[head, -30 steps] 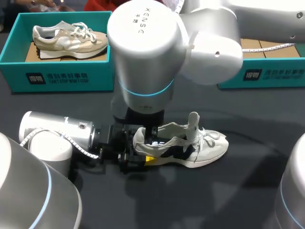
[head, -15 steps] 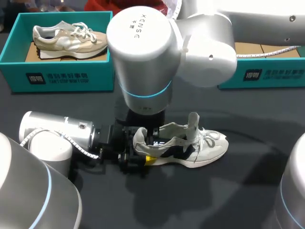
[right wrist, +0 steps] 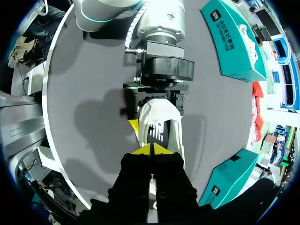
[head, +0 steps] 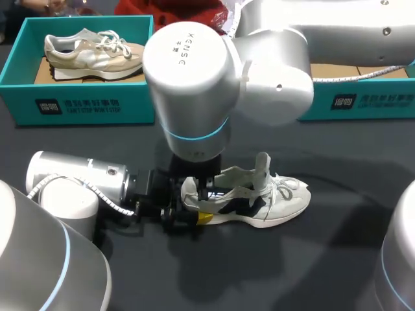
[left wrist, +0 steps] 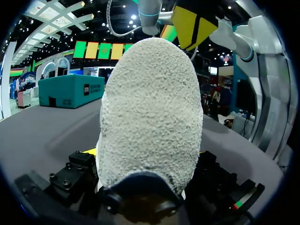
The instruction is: Take the shoe out of the shoebox, open the shoe tongue, remove and reinsert the insole, then place the shoe into the shoebox
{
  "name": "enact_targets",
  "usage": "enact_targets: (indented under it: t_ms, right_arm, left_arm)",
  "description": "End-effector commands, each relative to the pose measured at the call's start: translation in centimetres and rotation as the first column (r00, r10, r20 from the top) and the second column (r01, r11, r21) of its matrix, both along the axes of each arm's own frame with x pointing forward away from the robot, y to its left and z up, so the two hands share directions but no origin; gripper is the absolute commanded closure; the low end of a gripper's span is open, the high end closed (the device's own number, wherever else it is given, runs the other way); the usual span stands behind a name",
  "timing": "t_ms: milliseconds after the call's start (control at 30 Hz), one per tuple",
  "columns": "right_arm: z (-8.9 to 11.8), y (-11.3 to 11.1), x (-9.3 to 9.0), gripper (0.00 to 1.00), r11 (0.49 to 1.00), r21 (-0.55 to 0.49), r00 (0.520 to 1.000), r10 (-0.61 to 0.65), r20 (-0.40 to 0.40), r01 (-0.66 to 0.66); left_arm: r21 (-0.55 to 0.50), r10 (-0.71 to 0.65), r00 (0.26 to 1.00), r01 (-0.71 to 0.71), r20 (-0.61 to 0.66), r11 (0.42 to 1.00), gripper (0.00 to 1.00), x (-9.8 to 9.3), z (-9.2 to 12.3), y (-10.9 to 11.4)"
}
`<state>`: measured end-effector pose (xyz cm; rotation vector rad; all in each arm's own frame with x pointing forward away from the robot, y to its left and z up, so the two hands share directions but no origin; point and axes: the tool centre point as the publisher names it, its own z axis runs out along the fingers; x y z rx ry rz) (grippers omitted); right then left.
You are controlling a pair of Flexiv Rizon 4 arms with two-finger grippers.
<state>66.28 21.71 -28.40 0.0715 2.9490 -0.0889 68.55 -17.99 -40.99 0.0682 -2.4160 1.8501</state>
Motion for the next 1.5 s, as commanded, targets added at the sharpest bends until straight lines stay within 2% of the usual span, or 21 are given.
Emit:
enact_targets:
  t_ms: [33,400,433,533,767,1167,1500]
  right_arm:
    - [-2.2,0.7,0.6,1.0,0.999,-0.011,0.999,-0.03,-0.012,0.03]
    - [-2.2,0.7,0.6,1.0,0.999,-0.011,0.999,-0.03,-0.012,0.03]
    - [-2.8,0.4,1.0,1.0,1.0,0.003,0.999,-0.013,-0.034,0.013]
    - [-4.2,-0.4,1.6,1.0,1.0,0.0,0.999,-0.008,-0.035,0.008]
    - [-5.6,-1.7,2.5,1.0,1.0,0.016,1.0,0.003,-0.014,-0.003]
    - [-9.0,-3.0,4.0,1.0,0.998,0.046,0.999,0.035,-0.042,-0.033]
    - [-9.5,-4.8,3.9,1.0,0.999,0.043,0.999,-0.02,-0.047,0.022]
  left_arm:
    - [0.002,-0.001,1.0,0.001,0.0,1.0,1.0,-0.2,-0.4,-0.1]
    - [0.002,-0.001,1.0,0.001,0.0,1.0,1.0,-0.2,-0.4,-0.1]
    - [0.002,-0.001,1.0,0.001,0.0,1.0,1.0,-0.2,-0.4,-0.1]
    - [0.002,-0.001,1.0,0.001,0.0,1.0,1.0,-0.2,-0.4,-0.1]
    - [0.002,-0.001,1.0,0.001,0.0,1.0,1.0,-0.2,-0.4,-0.1]
    - [0.002,-0.001,1.0,0.001,0.0,1.0,1.0,-0.2,-0.4,-0.1]
    - [0.002,-0.001,1.0,0.001,0.0,1.0,1.0,-0.2,-0.4,-0.1]
